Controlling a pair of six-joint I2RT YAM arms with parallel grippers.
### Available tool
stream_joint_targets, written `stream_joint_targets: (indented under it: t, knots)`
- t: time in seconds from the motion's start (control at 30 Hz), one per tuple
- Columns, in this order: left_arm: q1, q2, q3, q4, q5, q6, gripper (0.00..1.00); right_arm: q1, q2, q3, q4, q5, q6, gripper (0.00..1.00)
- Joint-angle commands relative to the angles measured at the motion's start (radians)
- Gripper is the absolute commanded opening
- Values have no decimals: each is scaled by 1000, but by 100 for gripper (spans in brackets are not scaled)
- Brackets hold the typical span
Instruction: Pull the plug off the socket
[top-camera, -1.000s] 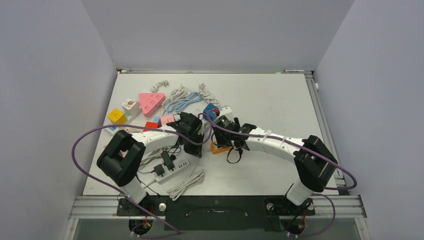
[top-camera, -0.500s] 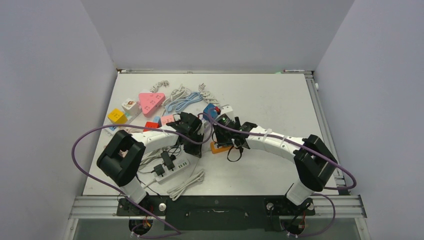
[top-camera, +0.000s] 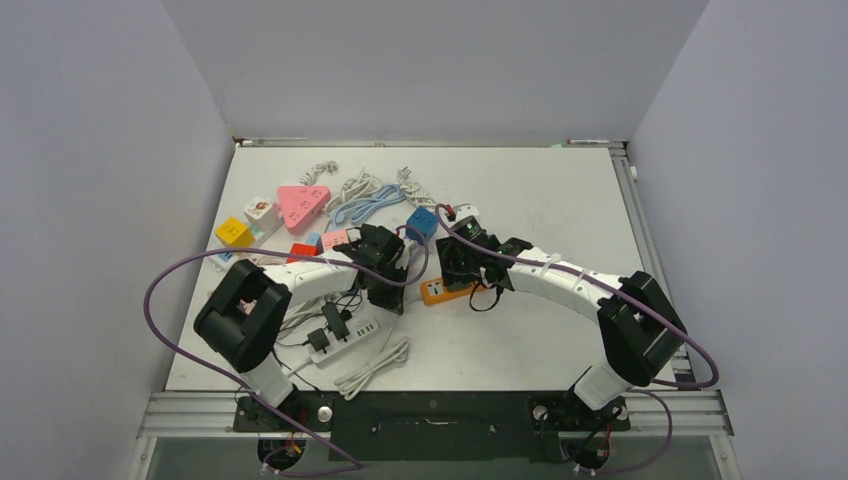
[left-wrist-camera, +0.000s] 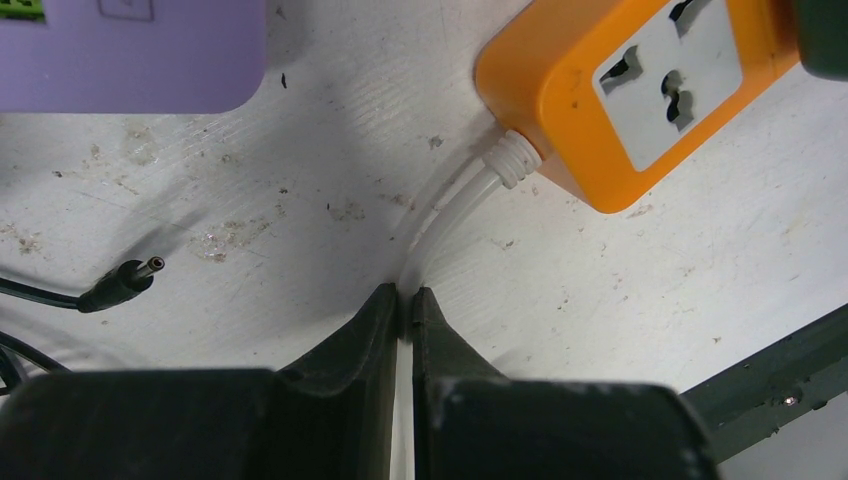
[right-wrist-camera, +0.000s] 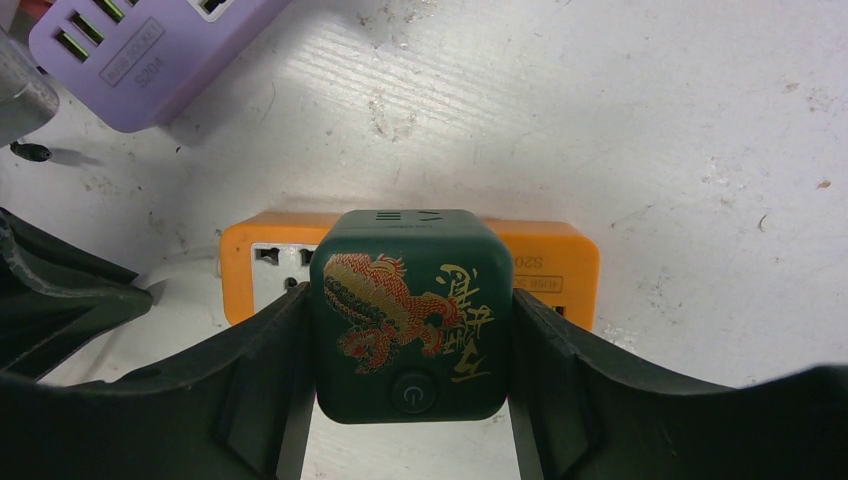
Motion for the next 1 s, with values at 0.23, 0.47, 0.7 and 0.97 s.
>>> stream_joint_targets:
  t: [0.23,0.47,0.7,0.97]
  knots:
    - [9,14,18,-57,-56,23,0,64,2,46,-108,275,-13,5]
    - [9,16,18,-60,-54,22,0,134,42,94,-162,396,-11,5]
    - [9,18,19,-60,-54,23,0,138,49,95,-143,372,-11,5]
    - [9,21,20,-60,-53,24,0,48,-7,49,-62,193,-14,5]
